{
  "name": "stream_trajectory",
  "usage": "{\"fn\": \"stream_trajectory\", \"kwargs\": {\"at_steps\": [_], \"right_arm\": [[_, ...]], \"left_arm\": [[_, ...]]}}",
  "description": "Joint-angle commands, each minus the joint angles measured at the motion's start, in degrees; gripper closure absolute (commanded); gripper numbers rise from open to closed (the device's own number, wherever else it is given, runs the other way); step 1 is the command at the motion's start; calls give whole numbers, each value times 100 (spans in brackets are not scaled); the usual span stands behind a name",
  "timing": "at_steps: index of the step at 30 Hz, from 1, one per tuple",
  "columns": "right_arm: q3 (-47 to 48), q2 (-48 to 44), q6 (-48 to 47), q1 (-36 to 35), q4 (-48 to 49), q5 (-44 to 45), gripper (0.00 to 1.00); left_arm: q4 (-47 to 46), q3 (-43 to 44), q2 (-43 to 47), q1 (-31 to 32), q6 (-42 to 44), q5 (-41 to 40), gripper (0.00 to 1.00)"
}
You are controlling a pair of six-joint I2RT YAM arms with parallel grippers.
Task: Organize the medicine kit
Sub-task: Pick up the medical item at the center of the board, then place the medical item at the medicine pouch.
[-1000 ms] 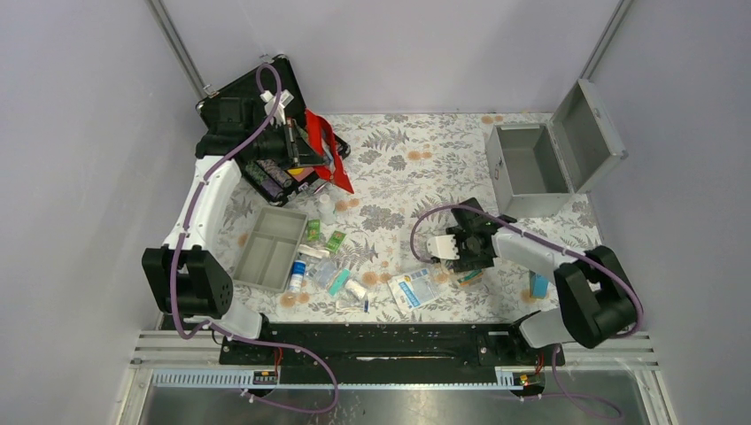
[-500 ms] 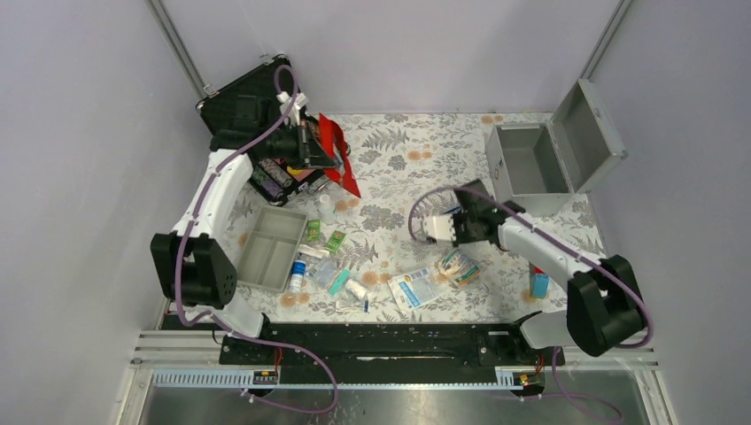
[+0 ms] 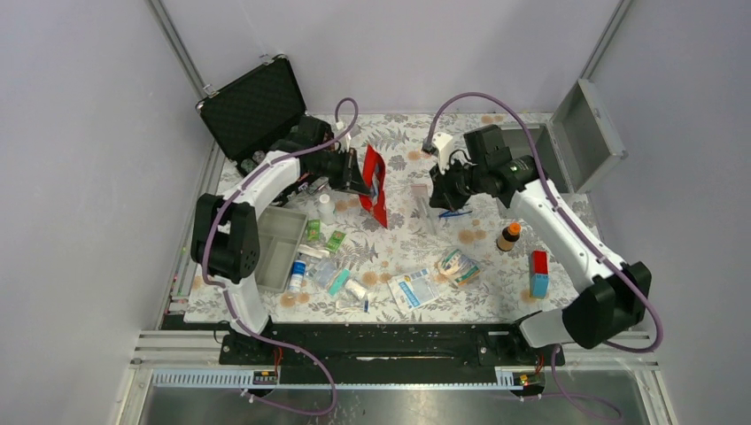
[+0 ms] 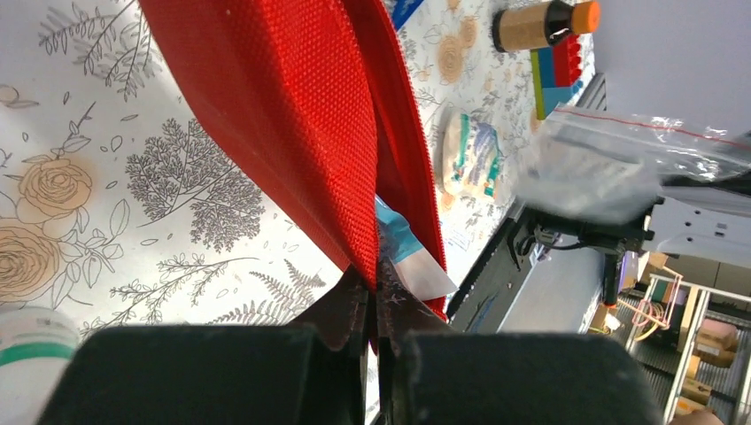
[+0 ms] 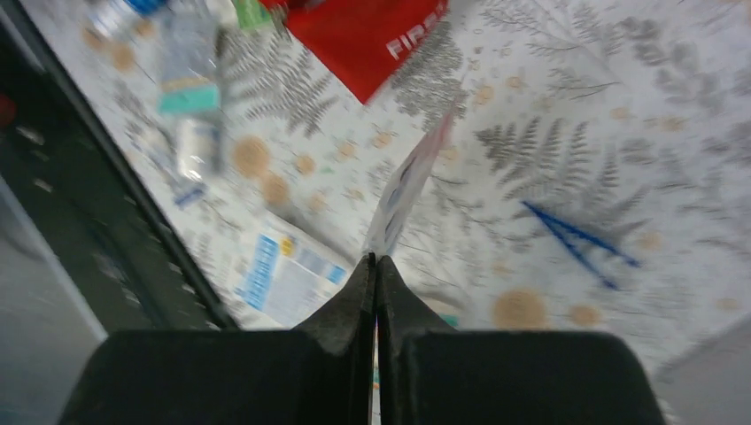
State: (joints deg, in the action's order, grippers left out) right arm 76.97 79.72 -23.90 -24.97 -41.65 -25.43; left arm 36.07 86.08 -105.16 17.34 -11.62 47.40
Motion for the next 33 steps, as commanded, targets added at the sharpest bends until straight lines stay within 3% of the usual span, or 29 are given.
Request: {"fn": "stream_trajectory", "kwargs": {"at_steps": [1,7,16,26,33], "right_arm": [[75,415,3237,185,841,-1261,100],[110,1165,5649,244,2554,-2629,100],[-197,1750,7383,239,5079,-3290,100],[179,1962,6055,241,3595,-2575,100],[303,2028,5669,244,3389,-2311,100]], "left_arm": [[-1475,-728,359,157,-650,-313,100],[-2099,-1286,640,564,-951,-783,100],[-2061,-1508,521,743,-933,-703,100],[-1933,-1572,557,752,-756,-679,100],[-1844,-1588,590,776,-664,-682,100]]}}
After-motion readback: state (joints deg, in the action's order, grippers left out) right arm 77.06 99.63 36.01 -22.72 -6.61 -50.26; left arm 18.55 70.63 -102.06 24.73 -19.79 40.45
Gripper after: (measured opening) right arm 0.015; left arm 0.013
